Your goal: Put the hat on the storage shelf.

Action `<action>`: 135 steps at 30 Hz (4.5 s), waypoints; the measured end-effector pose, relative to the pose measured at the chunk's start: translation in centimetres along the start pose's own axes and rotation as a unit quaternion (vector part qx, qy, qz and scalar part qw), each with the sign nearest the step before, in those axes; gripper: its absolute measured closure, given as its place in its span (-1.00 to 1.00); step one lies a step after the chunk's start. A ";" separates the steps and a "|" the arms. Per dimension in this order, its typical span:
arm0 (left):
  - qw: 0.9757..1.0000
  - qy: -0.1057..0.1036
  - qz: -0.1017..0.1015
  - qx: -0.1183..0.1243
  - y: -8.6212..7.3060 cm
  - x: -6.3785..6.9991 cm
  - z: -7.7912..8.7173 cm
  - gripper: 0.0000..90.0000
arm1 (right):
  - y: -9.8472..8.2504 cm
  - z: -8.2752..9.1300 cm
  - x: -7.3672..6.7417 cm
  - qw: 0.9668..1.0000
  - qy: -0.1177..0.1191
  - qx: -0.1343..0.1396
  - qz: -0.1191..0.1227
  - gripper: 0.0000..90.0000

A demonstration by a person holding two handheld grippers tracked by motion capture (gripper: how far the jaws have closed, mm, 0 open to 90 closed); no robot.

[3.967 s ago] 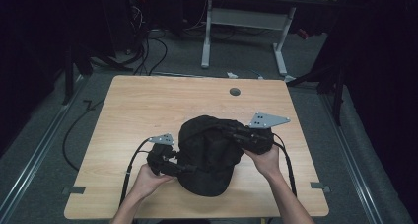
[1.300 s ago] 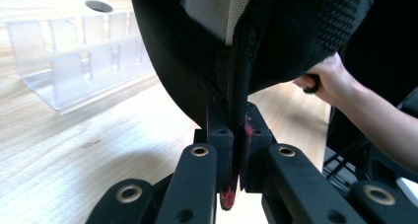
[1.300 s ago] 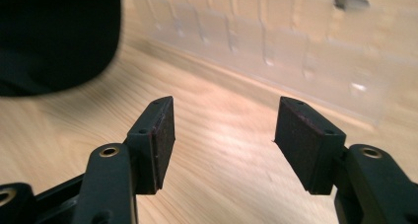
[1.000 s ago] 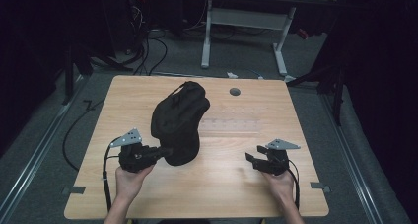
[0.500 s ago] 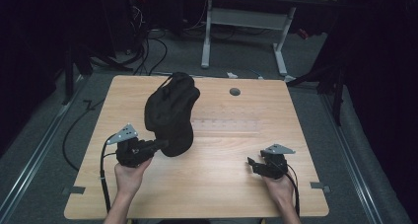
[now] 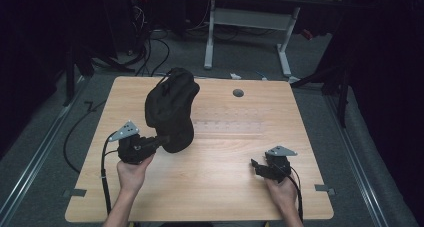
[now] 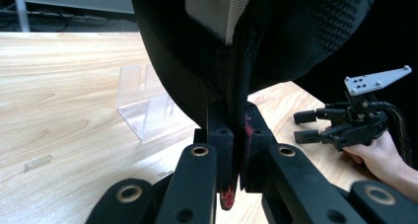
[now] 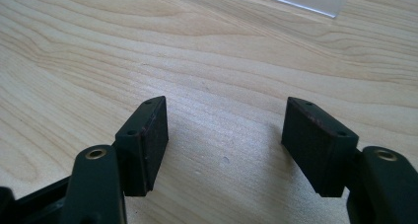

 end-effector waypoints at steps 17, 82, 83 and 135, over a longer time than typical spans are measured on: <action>1.000 0.017 -0.006 0.010 3.0 -0.3 -2.0 0.91 | 0.0 0.0 0.0 1.000 -0.002 0.000 0.000 -0.23; 0.996 0.074 -0.025 -0.034 2.2 -3.1 -8.6 0.87 | 0.0 0.0 0.0 1.000 0.000 0.001 0.000 -0.24; 0.996 0.074 -0.026 -0.035 2.2 -3.0 -8.6 0.87 | 0.0 0.0 0.0 1.000 0.000 0.001 0.000 -0.25; 0.995 0.086 -0.002 -0.056 1.3 -3.2 -3.7 -0.08 | 0.0 0.0 0.0 1.000 0.001 0.001 0.000 -0.24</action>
Point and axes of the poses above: each handheld gripper's, and its own axes: z roughly backward along the jaws, y roughly out of its top, x roughly to its right, the point moved 8 cm from there along -z, roughly forward along the jaws, and after that the axes turned 12 degrees about z, right-handed, at the moved point
